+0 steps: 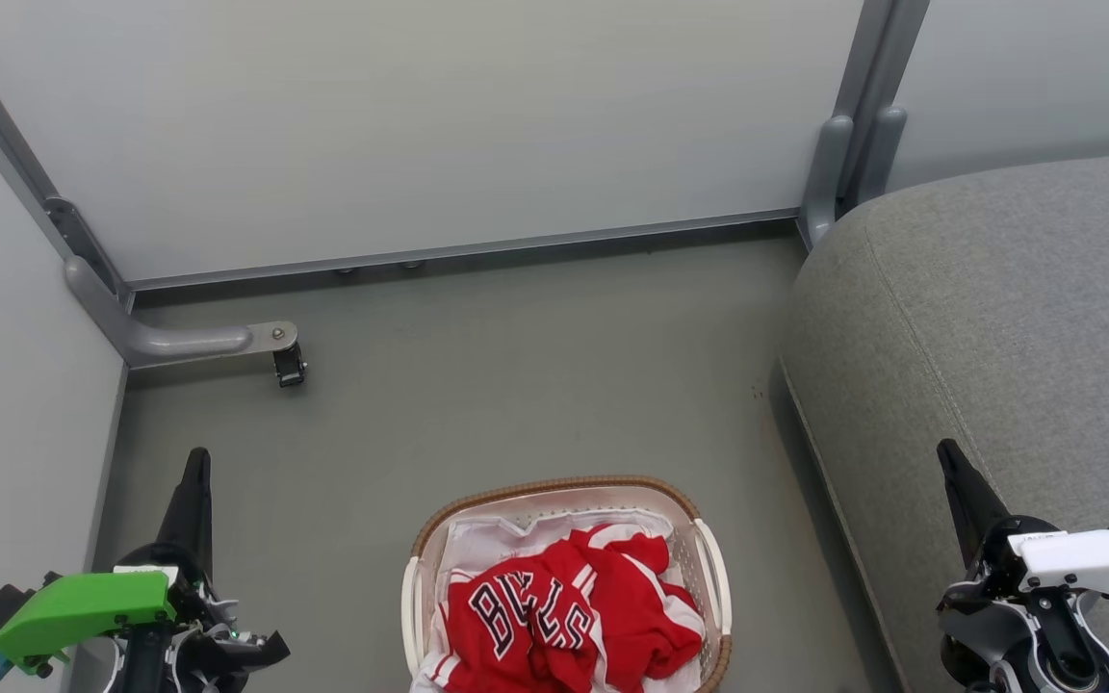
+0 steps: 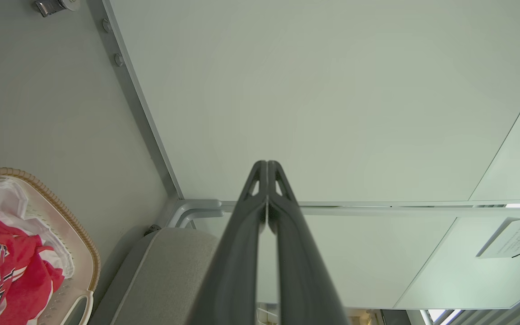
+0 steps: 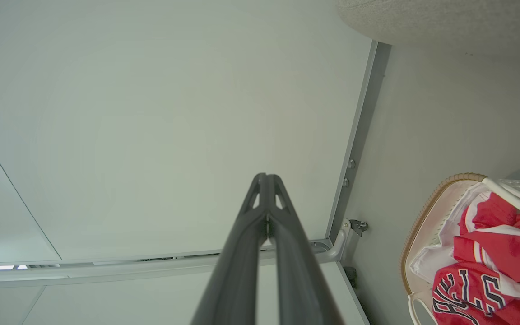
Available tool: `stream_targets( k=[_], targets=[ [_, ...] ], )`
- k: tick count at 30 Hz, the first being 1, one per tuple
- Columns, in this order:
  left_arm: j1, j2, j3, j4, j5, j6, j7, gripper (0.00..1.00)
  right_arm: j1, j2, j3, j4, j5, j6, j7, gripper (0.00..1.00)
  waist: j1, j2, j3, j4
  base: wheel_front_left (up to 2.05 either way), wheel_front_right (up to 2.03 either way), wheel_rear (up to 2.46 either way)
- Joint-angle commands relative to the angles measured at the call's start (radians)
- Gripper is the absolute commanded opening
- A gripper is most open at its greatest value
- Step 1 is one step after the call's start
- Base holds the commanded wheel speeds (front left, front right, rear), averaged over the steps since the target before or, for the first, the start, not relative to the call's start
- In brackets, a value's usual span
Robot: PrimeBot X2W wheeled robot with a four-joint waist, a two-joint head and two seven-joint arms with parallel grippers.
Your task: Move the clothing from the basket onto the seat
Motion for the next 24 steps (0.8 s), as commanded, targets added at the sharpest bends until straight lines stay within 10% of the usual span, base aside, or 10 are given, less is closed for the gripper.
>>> stream_targets(
  k=[1, 22, 23, 24],
  targets=[
    [-0.012, 0.007, 0.001, -0.001, -0.003, -0.005, 0.003, 0.0, -0.008, -0.003, -0.002, -0.003, 0.004, 0.0, 0.002, 0.0, 0.0, -0.0001, 0.0, 0.0, 0.0, 0.0, 0.0],
    [-0.012, 0.007, 0.001, -0.001, -0.003, -0.005, 0.003, 0.0, -0.008, -0.003, -0.002, -0.003, 0.004, 0.0, 0.002, 0.0, 0.0, -0.0001, 0.0, 0.0, 0.0, 0.0, 0.0],
    [0.002, -0.001, 0.0, 0.006, 0.0, 0.0, -0.001, 1.0, 0.002, 0.002, 0.0, 0.005, 0.0, 0.0, 0.0, 1.0, 0.0, -0.0001, 0.0, 0.0, 0.0, 0.0, 0.0],
    [0.004, -0.002, 0.0, 0.012, 0.0, 0.0, -0.002, 1.0, 0.005, 0.003, 0.001, 0.01, -0.001, 0.0, 0.0, 1.0, 0.0, -0.0001, 0.0, 0.0, 0.0, 0.0, 0.0]
  ],
)
